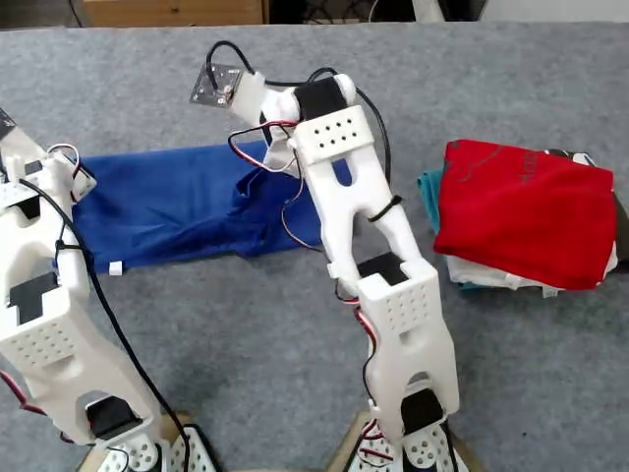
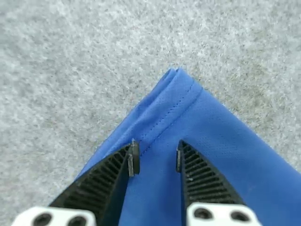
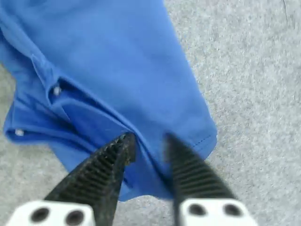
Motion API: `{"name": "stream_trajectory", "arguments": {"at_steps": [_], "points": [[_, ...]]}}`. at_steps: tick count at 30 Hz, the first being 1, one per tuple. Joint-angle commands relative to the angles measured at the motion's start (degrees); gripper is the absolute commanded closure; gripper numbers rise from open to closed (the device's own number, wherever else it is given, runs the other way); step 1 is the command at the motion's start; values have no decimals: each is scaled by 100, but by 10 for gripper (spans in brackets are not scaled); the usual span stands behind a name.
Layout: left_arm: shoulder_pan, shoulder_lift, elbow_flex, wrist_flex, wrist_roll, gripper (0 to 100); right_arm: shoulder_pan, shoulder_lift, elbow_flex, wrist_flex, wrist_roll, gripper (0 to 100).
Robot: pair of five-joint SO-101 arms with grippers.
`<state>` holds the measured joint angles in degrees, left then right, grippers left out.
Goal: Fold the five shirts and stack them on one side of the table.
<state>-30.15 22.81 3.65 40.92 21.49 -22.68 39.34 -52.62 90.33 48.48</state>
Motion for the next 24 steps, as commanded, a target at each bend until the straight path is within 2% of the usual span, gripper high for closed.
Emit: {"name": "stream_trajectory", "arguments": {"at_steps": [1, 11, 12, 14, 15, 16, 20, 24], "points": [[-92, -308, -22, -79, -44, 845, 79, -22, -286, -132, -158, 731], [-92, -308, -22, -79, -44, 845, -35, -31, -321, 97, 176, 786], [-92, -308, -22, -79, -44, 845, -35, -31, -321, 237, 193, 825], [-92, -308, -22, -79, -44, 845, -44, -31, -286, 624, 316, 965], [-92, -308, -22, -79, -44, 845, -35, -31, -286, 826, 334, 992], [-92, -308, -22, -79, -44, 845, -9, -22, -277, 1046, 334, 961], [-92, -308, -22, -79, -44, 845, 105, -171, 435, 1090, 273, 985], [-92, -308, -22, -79, -44, 845, -193, -382, 1780, 1037, 281, 986]]}}
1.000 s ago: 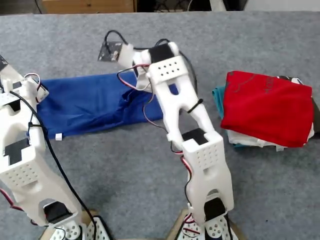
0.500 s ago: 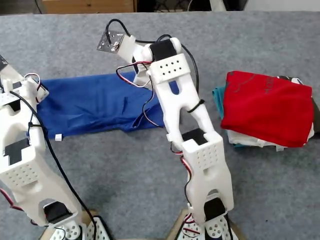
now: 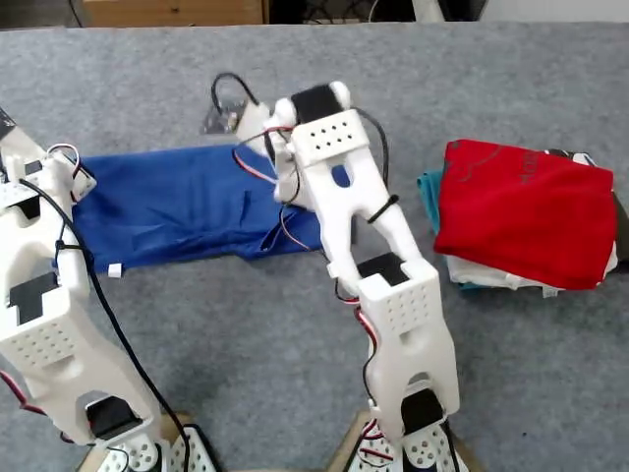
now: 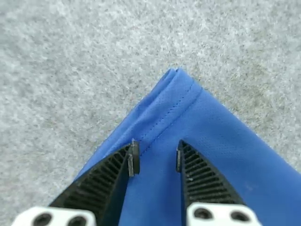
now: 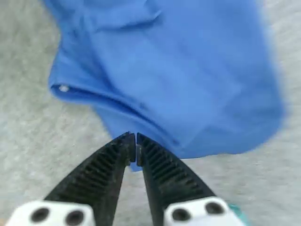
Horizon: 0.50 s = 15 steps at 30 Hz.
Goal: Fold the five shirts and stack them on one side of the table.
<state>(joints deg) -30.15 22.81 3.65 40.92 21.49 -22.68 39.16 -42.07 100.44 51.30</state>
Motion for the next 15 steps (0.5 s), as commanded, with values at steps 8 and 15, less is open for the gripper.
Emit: {"name": "stream_trajectory", "arguments": {"at_steps": [8, 15], "points": [[-92, -308, -22, -88, -44, 845, -686, -426, 2070, -1591, -35, 985], [-92, -308, -22, -79, -44, 845, -668, -391, 1701, -3253, -246, 985]]}}
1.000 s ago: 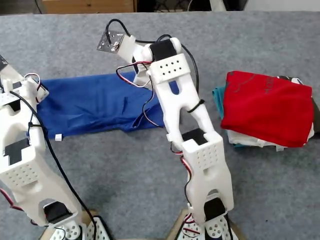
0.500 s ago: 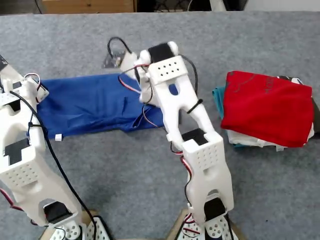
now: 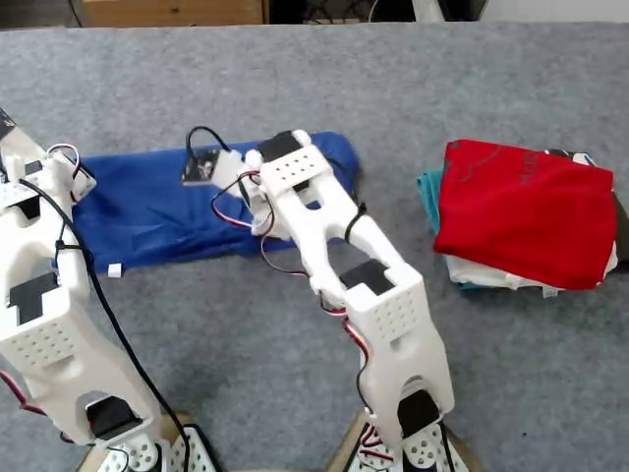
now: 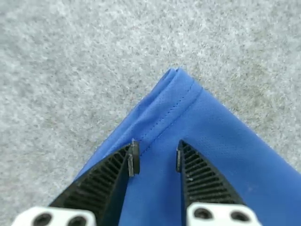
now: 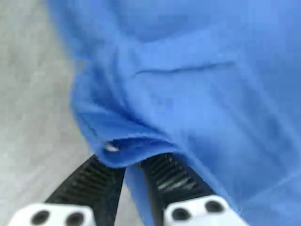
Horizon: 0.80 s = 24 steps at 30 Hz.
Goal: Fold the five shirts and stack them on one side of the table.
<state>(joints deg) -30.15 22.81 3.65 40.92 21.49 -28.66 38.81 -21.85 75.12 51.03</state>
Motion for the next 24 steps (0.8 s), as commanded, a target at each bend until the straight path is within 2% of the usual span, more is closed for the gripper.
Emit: {"name": "stream_trajectory", "arguments": {"at_steps": [1, 5, 12, 20, 24], "points": [[-92, -308, -22, -79, -44, 845, -88, -356, -321, -949, -290, 985], [-92, -308, -22, -79, -44, 845, -79, -215, -295, -1714, -334, 985], [-92, -308, -22, -79, -44, 845, -79, -251, -1077, -826, -334, 985], [-92, -308, -22, -79, -44, 845, -176, 980, -1174, -1934, -334, 985], [-92, -308, -22, -79, -44, 845, -149, 963, -1613, -1424, -334, 985]]}}
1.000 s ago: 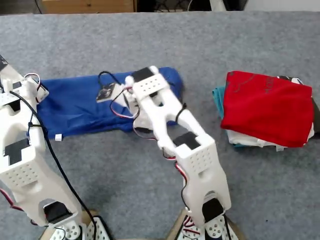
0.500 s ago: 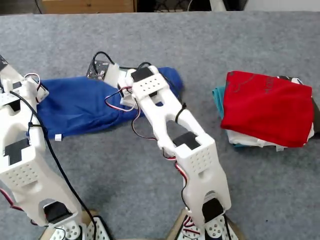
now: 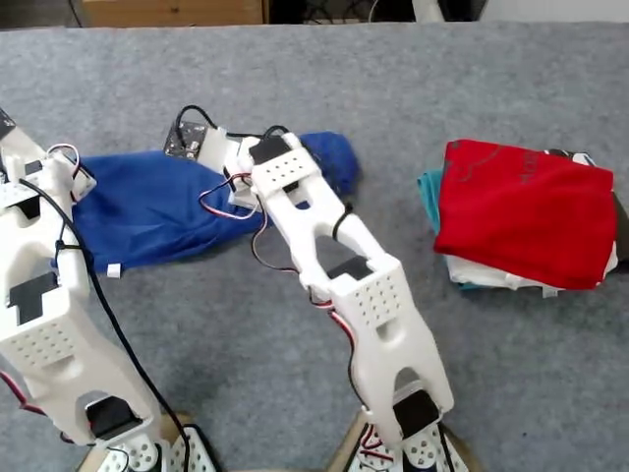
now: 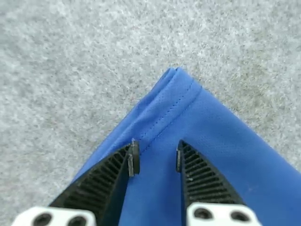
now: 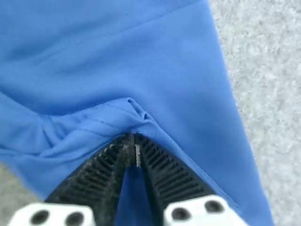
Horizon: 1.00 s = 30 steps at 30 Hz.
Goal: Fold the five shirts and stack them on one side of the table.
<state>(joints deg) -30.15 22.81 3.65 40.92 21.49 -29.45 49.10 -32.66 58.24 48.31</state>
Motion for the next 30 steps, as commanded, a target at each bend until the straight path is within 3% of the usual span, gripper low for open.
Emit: {"name": "stream_trajectory", "arguments": {"at_steps": [1, 11, 15, 20, 25, 30], "points": [[-92, -308, -22, -79, -44, 845, -35, -136, -752, 527, -62, 985], [-92, -308, -13, -79, -44, 845, 668, -426, -3178, 2374, -62, 985], [-92, -308, -13, -70, -44, 845, 932, -426, -3327, 2462, -62, 985], [-101, -316, 48, -70, -44, 845, 1160, -347, -3257, 3279, -62, 985], [-101, -316, 66, -70, -44, 845, 1714, 593, -2695, 2673, -334, 985], [-110, -343, 75, -70, -44, 845, 1521, 1051, -3134, 2673, -730, 985]]}}
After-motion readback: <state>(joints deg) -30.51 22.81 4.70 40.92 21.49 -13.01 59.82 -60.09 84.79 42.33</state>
